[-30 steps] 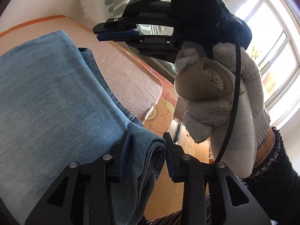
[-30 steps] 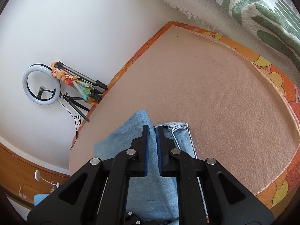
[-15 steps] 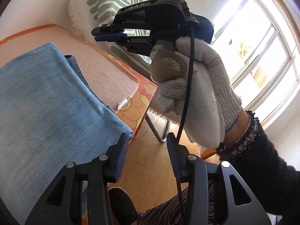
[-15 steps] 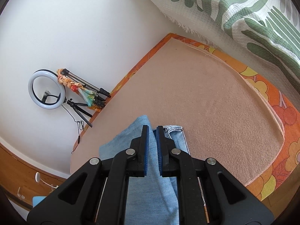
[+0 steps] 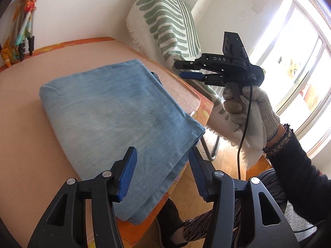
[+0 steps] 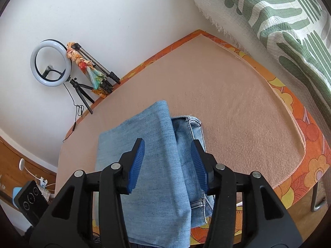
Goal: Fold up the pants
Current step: 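Open both grippers and release the folded jeans, then move both grippers to the sides of the folded jeans and close them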
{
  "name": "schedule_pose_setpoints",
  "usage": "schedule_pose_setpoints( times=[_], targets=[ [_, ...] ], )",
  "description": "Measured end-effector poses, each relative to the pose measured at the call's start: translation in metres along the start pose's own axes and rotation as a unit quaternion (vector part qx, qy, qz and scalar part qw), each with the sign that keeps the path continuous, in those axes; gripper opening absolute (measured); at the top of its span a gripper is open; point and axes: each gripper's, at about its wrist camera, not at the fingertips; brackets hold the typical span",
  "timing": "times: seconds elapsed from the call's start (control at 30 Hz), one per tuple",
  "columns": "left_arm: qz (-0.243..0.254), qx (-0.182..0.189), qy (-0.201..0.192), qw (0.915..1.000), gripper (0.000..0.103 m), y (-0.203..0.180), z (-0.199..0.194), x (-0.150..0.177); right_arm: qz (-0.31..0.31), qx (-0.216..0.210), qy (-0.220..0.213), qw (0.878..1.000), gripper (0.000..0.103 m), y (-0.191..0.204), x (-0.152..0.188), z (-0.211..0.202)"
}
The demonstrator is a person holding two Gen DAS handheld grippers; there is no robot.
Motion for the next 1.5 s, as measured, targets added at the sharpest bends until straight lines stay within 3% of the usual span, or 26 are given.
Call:
schedule_pose_setpoints(
  times=[0.03, 0.17, 0.33, 0.5, 0.63, 0.8, 0.97, 1.17, 1.4, 1.5],
  targets=[
    [-0.005, -0.013, 0.0, 0.9999, 0.059, 0.007, -0.005, 0.001, -0.009, 0.004, 0.002, 1.0, 0.055, 0.003, 0.002, 0.002],
    [-0.012, -0.068, 0.001, 0.9976, 0.06, 0.021, -0.014, 0.004, -0.027, 0.018, 0.009, 0.999, 0.062, 0.01, 0.009, 0.009],
    [-0.032, -0.097, 0.001, 0.9948, 0.06, 0.032, -0.022, 0.008, -0.043, 0.036, 0.009, 0.998, 0.069, 0.013, 0.017, 0.014],
    [-0.062, -0.132, 0.018, 0.9891, 0.061, 0.049, -0.02, 0.011, -0.042, 0.058, -0.021, 0.997, 0.084, 0.011, 0.018, 0.018],
    [-0.076, -0.138, 0.023, 0.9872, 0.061, 0.061, -0.018, 0.012, -0.056, 0.066, -0.029, 0.996, 0.088, 0.011, 0.014, 0.021],
    [-0.128, -0.103, 0.021, 0.9862, 0.061, 0.08, -0.013, 0.015, -0.084, 0.069, -0.025, 0.994, 0.1, 0.001, 0.009, 0.017],
    [-0.19, -0.033, 0.025, 0.9809, 0.061, 0.097, 0.002, 0.022, -0.022, 0.012, -0.012, 1.0, 0.102, -0.034, -0.002, 0.01],
    [-0.21, -0.018, 0.031, 0.9771, 0.061, 0.103, 0.018, 0.023, -0.001, -0.072, 0.06, 0.996, 0.102, -0.045, -0.002, 0.032],
    [-0.203, -0.044, 0.038, 0.9774, 0.061, 0.114, 0.019, 0.022, -0.03, -0.055, 0.113, 0.992, 0.102, -0.04, 0.001, 0.073],
    [-0.215, -0.034, 0.04, 0.9752, 0.061, 0.125, 0.022, 0.025, -0.053, -0.055, 0.115, 0.99, 0.102, -0.037, 0.003, 0.077]
  ],
)
Point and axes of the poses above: each gripper's, at about its wrist camera, not at the fingertips, and z roughly the way its jaws point, y to its left, x to its underside, and after that the axes turned 14 degrees about z, right-handed
